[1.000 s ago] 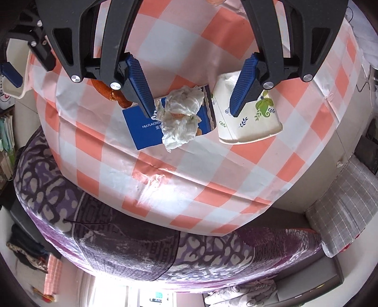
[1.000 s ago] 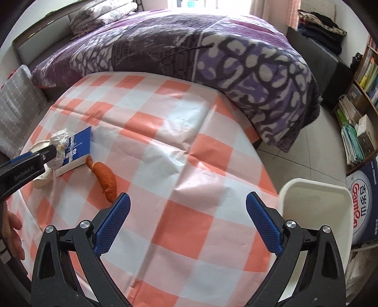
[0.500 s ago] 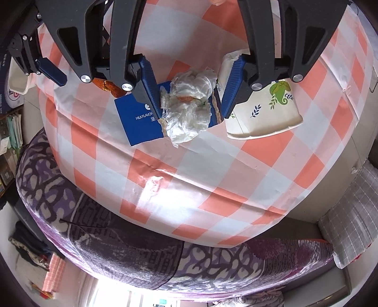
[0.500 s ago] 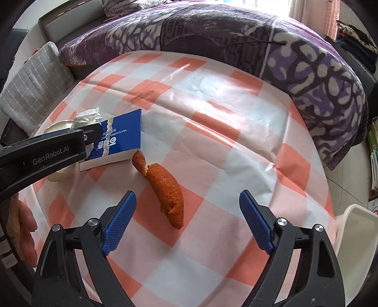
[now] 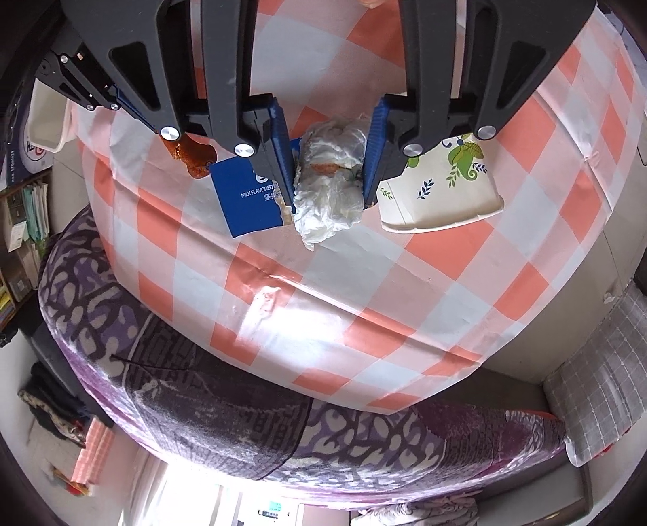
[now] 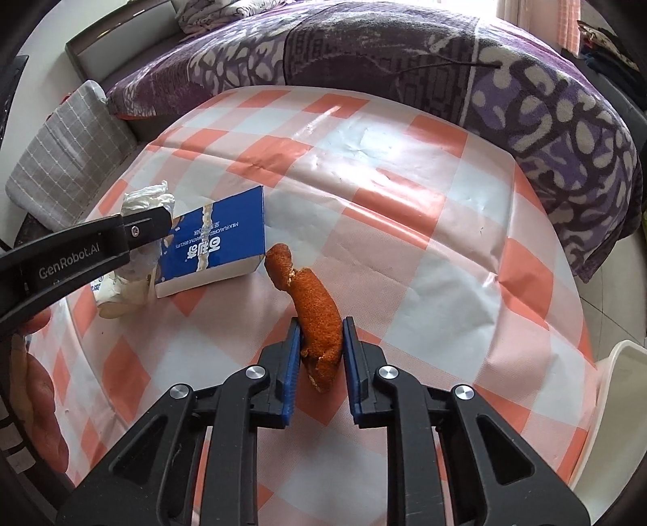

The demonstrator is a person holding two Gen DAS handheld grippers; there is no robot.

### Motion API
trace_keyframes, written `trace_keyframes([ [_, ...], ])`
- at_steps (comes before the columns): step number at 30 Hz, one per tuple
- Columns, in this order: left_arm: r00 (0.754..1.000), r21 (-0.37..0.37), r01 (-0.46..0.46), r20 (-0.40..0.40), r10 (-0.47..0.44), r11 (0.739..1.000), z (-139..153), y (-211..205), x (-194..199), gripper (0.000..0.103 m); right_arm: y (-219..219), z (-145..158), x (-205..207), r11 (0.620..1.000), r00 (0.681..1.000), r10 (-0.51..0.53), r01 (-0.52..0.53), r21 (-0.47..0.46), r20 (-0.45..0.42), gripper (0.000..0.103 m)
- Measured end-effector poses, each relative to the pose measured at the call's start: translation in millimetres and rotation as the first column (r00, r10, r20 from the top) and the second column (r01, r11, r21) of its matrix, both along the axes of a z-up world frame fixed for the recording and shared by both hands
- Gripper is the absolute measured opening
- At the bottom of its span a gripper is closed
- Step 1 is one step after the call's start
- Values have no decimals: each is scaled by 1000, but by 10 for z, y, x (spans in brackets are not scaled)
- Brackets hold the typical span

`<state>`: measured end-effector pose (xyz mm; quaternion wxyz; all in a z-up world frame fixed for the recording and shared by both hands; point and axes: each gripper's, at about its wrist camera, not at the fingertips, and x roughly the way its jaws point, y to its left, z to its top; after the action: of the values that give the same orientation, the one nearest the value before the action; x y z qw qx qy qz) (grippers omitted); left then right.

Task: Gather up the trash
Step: 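Grasp the white tissue with the left tool while the right tool grasps the second sausage toy, then carry the tissue and sausage toy to the white bin and open both tools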

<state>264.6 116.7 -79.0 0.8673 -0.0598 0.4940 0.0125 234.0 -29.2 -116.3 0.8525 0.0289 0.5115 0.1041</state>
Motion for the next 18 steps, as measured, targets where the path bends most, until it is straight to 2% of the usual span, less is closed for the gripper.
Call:
trace_keyframes([
  [7,1000,7,-4,28,4,1000,141,-46,-67,32,-49,192,-87,1000,999,-2,1,14,41,19],
  [18,999,13,-12,41,11,1000,255,-140,-202,32,-222,355,-211,1000,998,-26,25,19,56,19],
])
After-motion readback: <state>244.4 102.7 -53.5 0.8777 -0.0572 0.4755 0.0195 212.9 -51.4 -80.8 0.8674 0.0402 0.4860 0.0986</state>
